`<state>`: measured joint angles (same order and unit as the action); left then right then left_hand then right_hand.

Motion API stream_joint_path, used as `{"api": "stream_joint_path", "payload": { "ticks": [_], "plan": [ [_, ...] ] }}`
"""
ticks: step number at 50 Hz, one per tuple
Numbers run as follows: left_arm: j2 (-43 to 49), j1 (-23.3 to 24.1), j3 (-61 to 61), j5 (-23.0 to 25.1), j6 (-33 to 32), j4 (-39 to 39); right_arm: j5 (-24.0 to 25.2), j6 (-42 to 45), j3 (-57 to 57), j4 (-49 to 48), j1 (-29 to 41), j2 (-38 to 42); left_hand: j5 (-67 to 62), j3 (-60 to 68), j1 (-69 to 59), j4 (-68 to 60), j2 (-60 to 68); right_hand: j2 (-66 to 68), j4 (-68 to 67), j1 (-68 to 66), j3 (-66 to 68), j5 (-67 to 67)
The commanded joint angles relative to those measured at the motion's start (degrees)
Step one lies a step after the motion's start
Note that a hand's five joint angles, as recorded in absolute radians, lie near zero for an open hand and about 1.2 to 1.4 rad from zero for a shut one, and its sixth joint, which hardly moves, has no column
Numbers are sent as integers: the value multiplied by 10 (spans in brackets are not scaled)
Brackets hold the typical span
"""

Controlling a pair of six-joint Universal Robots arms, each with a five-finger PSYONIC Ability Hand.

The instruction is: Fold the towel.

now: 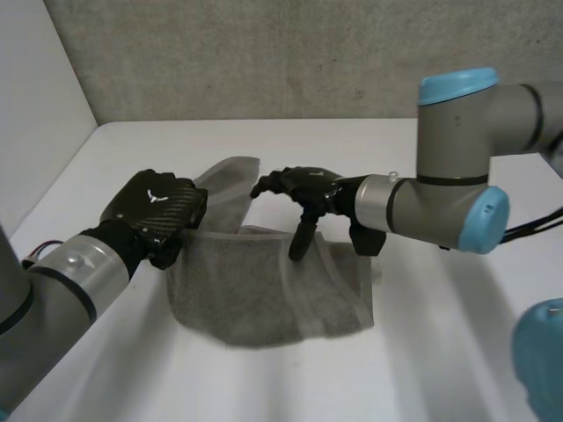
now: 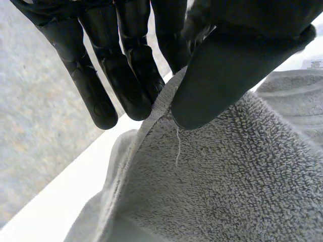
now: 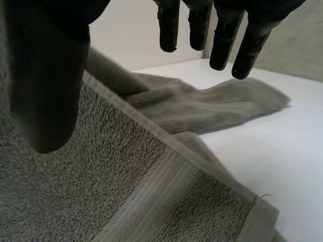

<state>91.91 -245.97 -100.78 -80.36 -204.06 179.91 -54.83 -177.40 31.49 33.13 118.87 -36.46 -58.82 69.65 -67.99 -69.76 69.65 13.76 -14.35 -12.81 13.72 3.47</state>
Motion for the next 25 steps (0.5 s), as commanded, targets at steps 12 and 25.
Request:
{"api": "stream_joint_path", "payload": {
  "ticks": [12,25],
  "plan": [
    [-29,3,-5,1,-14,2,17,67,-65,52,43,108,-112,104,-120,-102,104,96,-90,-105,96,99],
    [21,2,6,0,-14,6,-1,97,-39,58,24,55,-112,104,-120,-102,104,662,-656,-672,663,665]
  ]
}}
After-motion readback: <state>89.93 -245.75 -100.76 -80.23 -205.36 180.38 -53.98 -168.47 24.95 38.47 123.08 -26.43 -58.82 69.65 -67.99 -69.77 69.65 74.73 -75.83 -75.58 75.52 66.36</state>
